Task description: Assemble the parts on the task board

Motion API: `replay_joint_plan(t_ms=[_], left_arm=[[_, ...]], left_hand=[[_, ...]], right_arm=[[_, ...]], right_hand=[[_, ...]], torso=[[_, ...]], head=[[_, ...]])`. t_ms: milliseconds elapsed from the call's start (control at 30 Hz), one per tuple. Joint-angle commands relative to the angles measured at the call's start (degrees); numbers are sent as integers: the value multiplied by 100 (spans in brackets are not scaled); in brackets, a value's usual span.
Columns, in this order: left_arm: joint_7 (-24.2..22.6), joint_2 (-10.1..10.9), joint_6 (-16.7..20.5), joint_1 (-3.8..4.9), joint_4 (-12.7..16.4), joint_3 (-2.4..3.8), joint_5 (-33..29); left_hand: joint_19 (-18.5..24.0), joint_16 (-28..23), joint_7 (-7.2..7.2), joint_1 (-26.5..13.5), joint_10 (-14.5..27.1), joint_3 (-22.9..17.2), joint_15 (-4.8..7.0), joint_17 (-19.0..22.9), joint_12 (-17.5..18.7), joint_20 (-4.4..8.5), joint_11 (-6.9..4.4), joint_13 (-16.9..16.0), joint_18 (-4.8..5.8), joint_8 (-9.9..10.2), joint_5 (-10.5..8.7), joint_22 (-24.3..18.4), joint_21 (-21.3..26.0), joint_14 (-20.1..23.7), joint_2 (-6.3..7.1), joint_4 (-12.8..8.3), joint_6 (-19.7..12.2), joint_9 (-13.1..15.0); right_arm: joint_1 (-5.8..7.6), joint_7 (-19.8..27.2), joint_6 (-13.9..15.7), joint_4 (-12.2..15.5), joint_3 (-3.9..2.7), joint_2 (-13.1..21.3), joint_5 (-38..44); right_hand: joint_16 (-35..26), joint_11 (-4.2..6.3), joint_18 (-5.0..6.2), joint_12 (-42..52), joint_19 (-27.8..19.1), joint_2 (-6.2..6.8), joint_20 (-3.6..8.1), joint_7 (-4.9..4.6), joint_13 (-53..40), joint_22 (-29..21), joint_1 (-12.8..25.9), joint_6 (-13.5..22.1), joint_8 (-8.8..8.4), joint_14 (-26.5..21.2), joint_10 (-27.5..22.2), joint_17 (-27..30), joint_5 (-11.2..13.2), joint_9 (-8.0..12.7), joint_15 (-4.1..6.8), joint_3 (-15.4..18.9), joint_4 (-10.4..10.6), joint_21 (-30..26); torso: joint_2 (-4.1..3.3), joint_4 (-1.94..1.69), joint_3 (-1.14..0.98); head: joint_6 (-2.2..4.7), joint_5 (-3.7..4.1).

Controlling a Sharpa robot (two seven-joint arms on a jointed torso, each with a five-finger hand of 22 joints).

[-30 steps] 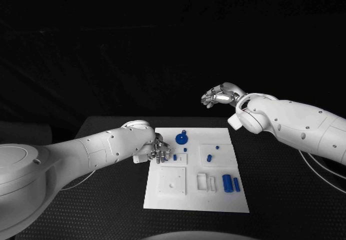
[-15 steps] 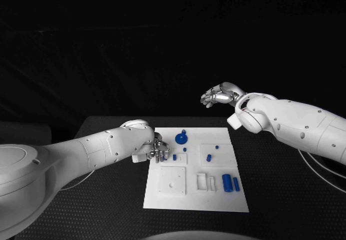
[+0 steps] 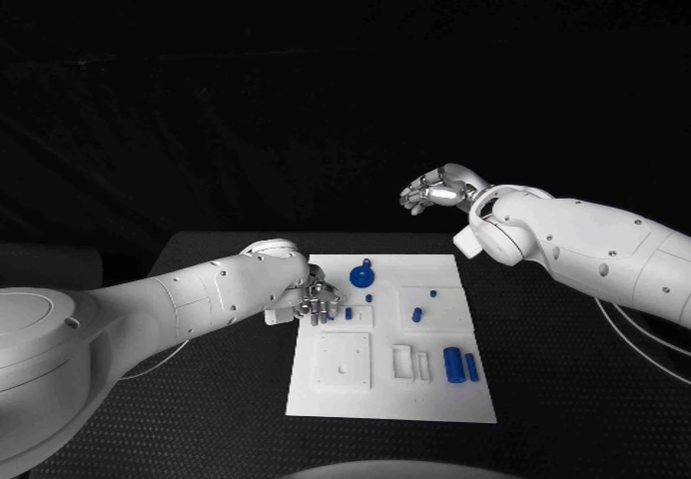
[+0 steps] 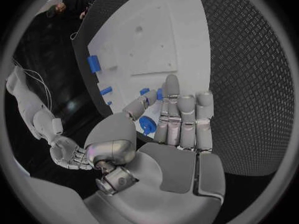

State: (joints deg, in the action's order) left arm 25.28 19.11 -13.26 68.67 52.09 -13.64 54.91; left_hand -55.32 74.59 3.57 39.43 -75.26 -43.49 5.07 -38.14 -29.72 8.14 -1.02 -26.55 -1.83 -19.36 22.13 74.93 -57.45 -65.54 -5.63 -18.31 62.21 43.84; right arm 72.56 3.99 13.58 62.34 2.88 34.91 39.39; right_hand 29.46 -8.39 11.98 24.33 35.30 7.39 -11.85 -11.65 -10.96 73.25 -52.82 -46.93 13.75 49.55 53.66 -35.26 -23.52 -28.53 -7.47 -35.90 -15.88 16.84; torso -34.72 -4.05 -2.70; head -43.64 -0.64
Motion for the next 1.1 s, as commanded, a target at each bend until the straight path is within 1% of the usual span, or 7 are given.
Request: replay_joint_plan(t_ms=[33,233,600,767,933,1000,1100], left_arm=[[-69,-31,47,-11,0,-2,84],[-97,-27,81,-11,7,-1,124],[-118,0,134,-11,40,-1,194],[-117,-1,129,-10,46,-1,224],[-114,-12,90,-11,36,-1,227],[-110,-9,80,-11,31,-1,227],[-110,-3,85,-11,20,-1,247]], left_hand=[[-10,19,-23,62,-98,-366,354,8,-40,577,-147,-8,-143,-13,2,122,-38,-291,-90,147,8,4],[-7,23,-21,66,-88,-365,353,16,-45,576,-146,-19,-144,-8,-12,120,-42,-287,-93,148,3,9],[-5,27,-21,70,-83,-367,353,21,-50,576,-146,-29,-146,-6,-15,119,-47,-286,-96,148,3,14],[-5,28,-21,72,-80,-367,353,24,-52,577,-146,-32,-146,-5,-16,118,-48,-286,-96,148,3,16],[-4,29,-21,74,-78,-368,353,26,-53,577,-146,-36,-147,-4,-16,118,-50,-285,-97,148,2,18],[-4,30,-21,74,-77,-368,353,27,-54,576,-146,-37,-147,-3,-16,118,-50,-285,-96,149,2,18],[-4,30,-21,74,-76,-368,353,27,-54,576,-146,-37,-147,-3,-16,118,-50,-285,-96,149,2,19]], right_arm=[[1,49,-43,7,-4,-3,0],[1,47,-41,12,-4,3,0],[1,47,-47,7,-4,-1,0],[1,44,-54,7,-4,0,0],[1,39,-69,9,-4,-3,0],[1,38,-70,6,-4,-5,0],[1,38,-72,6,-4,-4,0]], right_hand=[[-30,-7,-49,-33,0,-5,-8,-11,10,10,-74,44,38,-2,47,6,-13,6,-24,26,1,-22],[-31,-6,-49,-34,1,-7,-8,-11,15,13,-73,43,40,-2,49,8,-14,7,-25,26,3,-25],[-31,-5,-50,-35,2,-6,-8,-10,23,16,-74,42,42,-2,52,10,-15,9,-25,27,2,-29],[-32,-5,-50,-36,2,-6,-8,-10,26,18,-74,42,43,-2,53,12,-15,10,-25,27,3,-31],[-32,-5,-50,-37,2,-7,-8,-10,29,19,-75,41,43,-2,54,13,-16,10,-25,27,3,-33],[-32,-5,-50,-37,2,-6,-8,-10,30,20,-75,42,44,-2,54,13,-16,11,-25,28,3,-33],[-32,-5,-50,-37,2,-6,-8,-10,30,20,-75,42,44,-2,54,13,-16,11,-25,28,3,-33]], torso=[[-1,0,-1],[-1,3,0],[-3,-1,-2],[-4,1,-2],[-1,-1,-3],[0,1,0],[-1,1,0]], head=[[0,2],[11,3],[-5,16],[0,8],[-13,7],[0,0],[0,0]])
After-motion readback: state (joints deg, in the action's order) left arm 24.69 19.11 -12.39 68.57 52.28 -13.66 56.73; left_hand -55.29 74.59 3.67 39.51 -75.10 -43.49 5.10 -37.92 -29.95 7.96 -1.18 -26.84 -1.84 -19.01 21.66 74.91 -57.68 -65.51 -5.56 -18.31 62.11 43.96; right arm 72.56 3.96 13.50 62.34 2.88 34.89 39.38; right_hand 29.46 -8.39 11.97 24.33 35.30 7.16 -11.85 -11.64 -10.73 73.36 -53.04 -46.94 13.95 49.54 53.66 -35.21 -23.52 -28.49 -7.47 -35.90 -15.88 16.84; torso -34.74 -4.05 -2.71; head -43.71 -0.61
